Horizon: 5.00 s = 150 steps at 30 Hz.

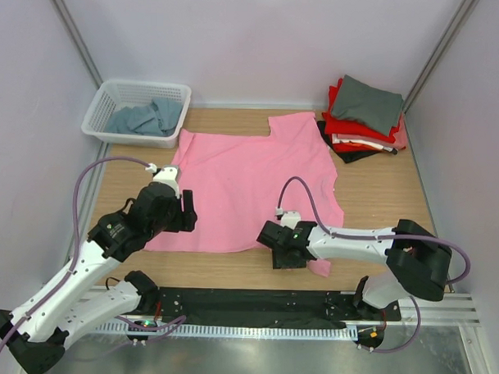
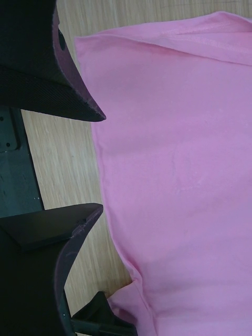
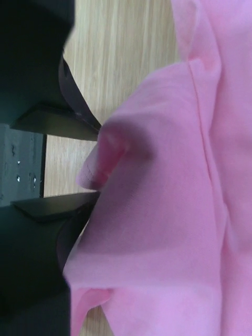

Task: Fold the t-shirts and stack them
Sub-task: Flatten the tshirt out

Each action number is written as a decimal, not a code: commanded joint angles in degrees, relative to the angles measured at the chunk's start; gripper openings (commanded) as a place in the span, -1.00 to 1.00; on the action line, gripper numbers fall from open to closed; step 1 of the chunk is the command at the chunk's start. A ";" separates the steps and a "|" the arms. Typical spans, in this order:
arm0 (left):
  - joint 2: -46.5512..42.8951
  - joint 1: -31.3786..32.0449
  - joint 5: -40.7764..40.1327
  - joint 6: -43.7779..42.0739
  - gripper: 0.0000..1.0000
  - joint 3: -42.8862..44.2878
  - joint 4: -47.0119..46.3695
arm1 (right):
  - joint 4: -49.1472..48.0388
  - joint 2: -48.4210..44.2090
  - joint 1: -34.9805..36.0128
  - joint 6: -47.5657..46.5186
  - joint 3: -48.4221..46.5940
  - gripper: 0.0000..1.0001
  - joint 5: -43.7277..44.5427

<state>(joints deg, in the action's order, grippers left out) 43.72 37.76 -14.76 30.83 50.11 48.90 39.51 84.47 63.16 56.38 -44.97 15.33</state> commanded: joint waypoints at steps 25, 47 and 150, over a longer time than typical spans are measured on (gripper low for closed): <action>0.30 -0.05 0.53 -0.24 0.31 -0.01 -1.89 | 24.56 -5.17 22.98 15.24 -14.61 0.78 5.30; 35.36 -0.05 -1.23 5.47 0.22 2.19 -17.44 | -5.75 15.01 -39.77 -24.47 -15.67 0.86 -5.40; 76.88 -26.50 -26.11 -15.81 0.11 48.95 1.35 | 9.89 -18.28 -33.27 -22.98 -6.53 0.95 -0.30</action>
<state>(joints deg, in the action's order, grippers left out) 126.23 13.82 -36.27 14.57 99.29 45.89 50.15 68.73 29.56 34.37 -51.24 15.29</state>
